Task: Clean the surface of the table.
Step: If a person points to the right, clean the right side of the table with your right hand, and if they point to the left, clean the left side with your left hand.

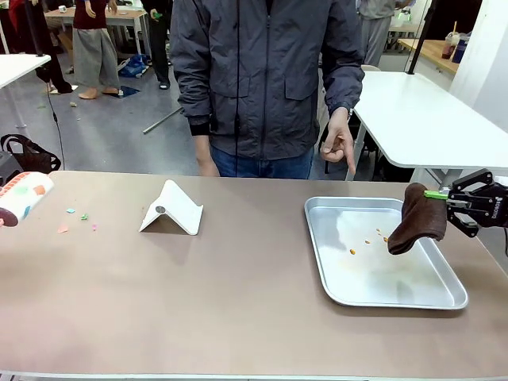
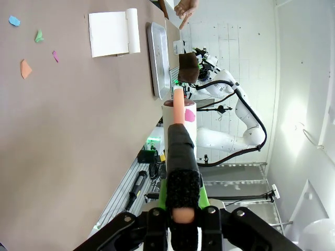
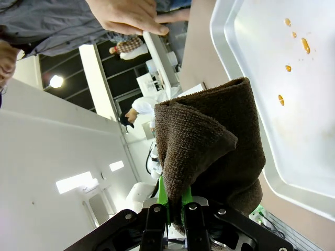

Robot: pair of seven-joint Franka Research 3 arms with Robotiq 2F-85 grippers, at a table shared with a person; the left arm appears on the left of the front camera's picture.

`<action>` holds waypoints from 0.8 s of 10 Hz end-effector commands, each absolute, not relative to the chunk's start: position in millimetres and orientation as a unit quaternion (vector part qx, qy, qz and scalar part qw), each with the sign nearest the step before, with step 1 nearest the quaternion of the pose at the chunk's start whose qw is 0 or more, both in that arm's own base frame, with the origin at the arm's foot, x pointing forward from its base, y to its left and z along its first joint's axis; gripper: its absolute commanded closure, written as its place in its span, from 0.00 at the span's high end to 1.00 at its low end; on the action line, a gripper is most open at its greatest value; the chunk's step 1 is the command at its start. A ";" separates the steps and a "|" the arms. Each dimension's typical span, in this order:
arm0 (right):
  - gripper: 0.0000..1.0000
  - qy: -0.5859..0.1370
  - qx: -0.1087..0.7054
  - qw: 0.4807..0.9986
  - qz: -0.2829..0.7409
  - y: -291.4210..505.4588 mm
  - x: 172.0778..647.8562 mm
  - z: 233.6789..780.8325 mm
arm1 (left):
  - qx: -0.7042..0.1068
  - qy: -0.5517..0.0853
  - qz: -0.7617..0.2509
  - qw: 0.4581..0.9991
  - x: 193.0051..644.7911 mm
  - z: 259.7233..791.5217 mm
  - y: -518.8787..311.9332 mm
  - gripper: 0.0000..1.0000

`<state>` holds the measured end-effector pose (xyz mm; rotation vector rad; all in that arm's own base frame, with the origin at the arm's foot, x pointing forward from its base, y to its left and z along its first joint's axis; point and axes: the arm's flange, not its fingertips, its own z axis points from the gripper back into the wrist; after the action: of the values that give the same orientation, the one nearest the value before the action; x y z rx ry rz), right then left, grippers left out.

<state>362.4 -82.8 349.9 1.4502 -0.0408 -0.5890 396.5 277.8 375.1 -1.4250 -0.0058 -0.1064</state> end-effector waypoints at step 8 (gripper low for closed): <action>0.10 -0.072 0.473 0.850 -0.221 -59.4 395.5 375.7 | -0.654 -0.006 -0.057 0.754 394.3 380.5 275.4 0.00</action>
<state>389.5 -67.7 364.2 1.1330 -0.1430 -0.5195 396.5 277.9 375.3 -1.4246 -0.0060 -0.1067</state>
